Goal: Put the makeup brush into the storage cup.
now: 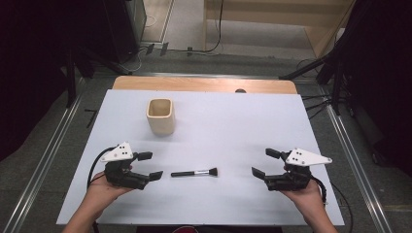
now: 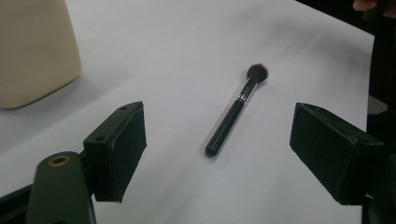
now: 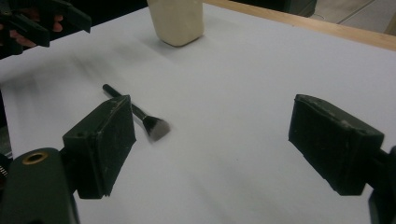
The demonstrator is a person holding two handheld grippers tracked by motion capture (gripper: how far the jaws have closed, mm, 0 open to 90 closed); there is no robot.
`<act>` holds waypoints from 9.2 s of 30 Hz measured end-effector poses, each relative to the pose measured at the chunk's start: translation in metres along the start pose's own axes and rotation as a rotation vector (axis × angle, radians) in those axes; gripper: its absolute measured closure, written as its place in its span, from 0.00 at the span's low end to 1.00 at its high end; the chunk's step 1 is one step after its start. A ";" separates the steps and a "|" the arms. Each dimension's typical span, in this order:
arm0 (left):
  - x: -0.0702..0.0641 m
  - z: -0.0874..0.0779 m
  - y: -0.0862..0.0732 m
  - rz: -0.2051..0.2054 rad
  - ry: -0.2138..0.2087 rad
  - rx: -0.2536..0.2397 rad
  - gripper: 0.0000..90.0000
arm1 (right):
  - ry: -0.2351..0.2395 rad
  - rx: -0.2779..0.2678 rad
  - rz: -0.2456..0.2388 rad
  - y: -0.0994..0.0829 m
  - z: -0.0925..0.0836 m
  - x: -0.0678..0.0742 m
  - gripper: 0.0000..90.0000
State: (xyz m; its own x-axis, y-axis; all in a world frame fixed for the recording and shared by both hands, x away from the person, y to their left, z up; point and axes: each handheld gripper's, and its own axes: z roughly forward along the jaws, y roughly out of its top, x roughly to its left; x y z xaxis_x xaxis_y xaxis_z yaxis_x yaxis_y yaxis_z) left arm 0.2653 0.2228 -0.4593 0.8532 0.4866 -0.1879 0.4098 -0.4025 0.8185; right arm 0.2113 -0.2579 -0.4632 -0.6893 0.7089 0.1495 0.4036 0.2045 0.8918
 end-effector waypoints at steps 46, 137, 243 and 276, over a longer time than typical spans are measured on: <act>-0.001 0.002 -0.001 0.035 -0.016 -0.034 0.16 | 0.011 0.056 0.006 -0.003 0.004 -0.001 0.17; 0.008 0.001 0.003 -0.051 -0.021 -0.003 0.18 | 0.475 0.022 -0.222 0.055 0.105 0.017 0.19; 0.009 0.003 -0.001 -0.040 -0.002 0.043 0.18 | 0.404 0.779 -0.630 0.073 0.191 0.071 0.37; 0.010 0.004 -0.002 -0.050 0.008 0.051 0.18 | 0.378 0.873 -0.698 0.066 0.210 0.080 0.85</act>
State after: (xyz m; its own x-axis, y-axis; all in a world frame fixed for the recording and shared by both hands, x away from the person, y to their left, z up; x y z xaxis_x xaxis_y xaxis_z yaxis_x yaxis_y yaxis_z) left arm 0.2745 0.2254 -0.4650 0.8288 0.5128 -0.2237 0.4680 -0.4163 0.7795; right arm 0.3089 -0.0460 -0.4821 -0.9989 0.0457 -0.0069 0.0424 0.9652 0.2581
